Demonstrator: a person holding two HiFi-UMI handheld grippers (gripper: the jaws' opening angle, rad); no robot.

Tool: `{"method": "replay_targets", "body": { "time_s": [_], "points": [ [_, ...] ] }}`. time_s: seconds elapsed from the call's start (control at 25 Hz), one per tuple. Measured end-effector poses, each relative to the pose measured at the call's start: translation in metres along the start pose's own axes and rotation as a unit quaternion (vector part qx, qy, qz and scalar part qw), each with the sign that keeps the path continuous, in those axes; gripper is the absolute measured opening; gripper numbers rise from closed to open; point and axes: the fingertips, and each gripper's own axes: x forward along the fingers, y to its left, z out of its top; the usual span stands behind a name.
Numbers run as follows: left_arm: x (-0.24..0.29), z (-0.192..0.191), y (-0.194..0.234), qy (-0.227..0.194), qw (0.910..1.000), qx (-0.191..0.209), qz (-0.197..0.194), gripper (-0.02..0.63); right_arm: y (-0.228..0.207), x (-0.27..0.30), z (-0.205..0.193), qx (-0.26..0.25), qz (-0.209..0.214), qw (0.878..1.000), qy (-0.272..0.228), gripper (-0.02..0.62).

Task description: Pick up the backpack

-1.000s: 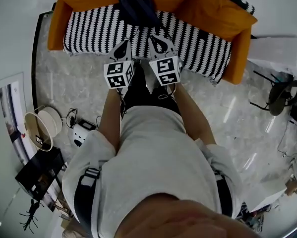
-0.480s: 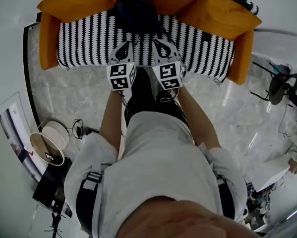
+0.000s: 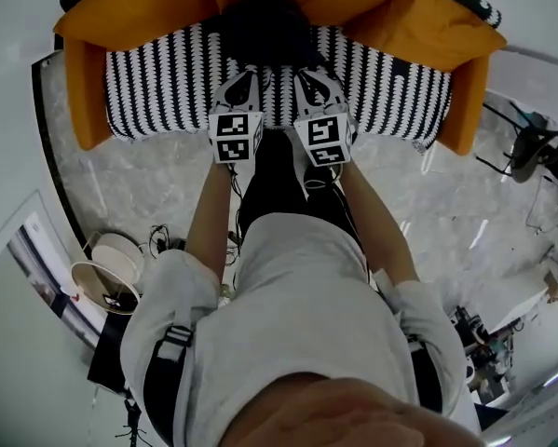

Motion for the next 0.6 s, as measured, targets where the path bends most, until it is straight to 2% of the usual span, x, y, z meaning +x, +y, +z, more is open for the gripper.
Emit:
{"method": "replay_targets", "body": {
  "time_s": [0.16,0.32,0.48,0.6],
  "points": [
    [0.012,0.001,0.016,0.010,0.9994,0.026,-0.020,0.012,0.002,0.019,0.004,-0.004,-0.004,1.000,0.017,0.040],
    [0.025,-0.007,0.031,0.040,0.9947,0.083,-0.045,0.012,0.003,0.038,0.011,-0.042,0.011,0.998,0.040,0.040],
    [0.041,-0.007,0.043,0.060,0.9808,0.175,-0.063,0.012,0.001,0.057,0.016,-0.094,0.036,0.993,0.064,0.040],
    [0.052,-0.003,0.054,0.068,0.9670,0.238,-0.060,0.012,-0.007,0.071,0.019,-0.108,0.044,0.990,0.077,0.040]
  ]
}}
